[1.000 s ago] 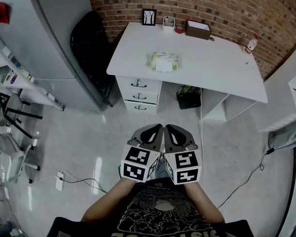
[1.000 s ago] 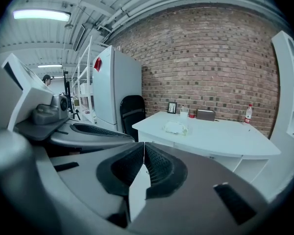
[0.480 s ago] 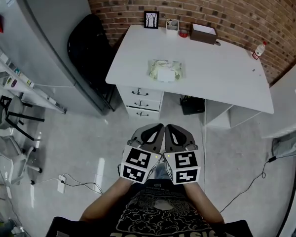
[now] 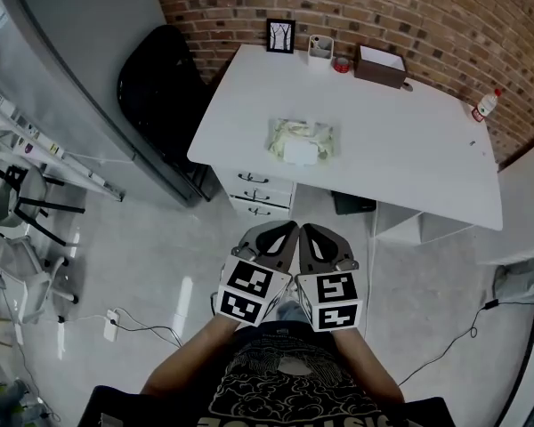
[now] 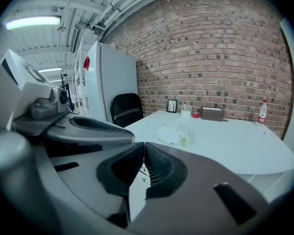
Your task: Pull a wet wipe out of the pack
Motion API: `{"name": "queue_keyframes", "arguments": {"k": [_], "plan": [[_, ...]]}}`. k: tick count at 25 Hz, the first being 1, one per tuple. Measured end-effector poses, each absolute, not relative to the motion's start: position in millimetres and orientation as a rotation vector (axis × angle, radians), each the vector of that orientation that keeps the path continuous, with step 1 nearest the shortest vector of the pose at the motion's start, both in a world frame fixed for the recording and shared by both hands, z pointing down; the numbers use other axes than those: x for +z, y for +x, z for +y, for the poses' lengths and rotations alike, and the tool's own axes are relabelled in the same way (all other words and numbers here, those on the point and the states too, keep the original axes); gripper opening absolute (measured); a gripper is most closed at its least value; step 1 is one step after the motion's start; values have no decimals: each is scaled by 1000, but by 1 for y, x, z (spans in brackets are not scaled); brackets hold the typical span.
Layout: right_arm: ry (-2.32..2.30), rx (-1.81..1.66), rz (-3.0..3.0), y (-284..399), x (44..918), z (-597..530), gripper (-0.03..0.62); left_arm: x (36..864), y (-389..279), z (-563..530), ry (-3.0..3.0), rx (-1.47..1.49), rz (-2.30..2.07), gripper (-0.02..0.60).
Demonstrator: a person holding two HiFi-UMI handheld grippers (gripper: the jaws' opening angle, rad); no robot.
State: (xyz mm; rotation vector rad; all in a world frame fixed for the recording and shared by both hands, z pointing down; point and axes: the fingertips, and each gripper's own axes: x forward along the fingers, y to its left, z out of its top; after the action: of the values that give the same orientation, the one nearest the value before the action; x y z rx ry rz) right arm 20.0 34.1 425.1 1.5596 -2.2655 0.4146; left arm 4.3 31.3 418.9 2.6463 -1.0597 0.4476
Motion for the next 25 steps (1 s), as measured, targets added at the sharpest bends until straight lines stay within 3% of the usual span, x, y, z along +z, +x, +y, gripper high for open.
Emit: {"name": "queue_keyframes", "arguments": {"k": [25], "plan": [[1370, 448, -2416, 61, 438, -64, 18, 438, 43, -66, 2508, 546, -1238, 12]]}}
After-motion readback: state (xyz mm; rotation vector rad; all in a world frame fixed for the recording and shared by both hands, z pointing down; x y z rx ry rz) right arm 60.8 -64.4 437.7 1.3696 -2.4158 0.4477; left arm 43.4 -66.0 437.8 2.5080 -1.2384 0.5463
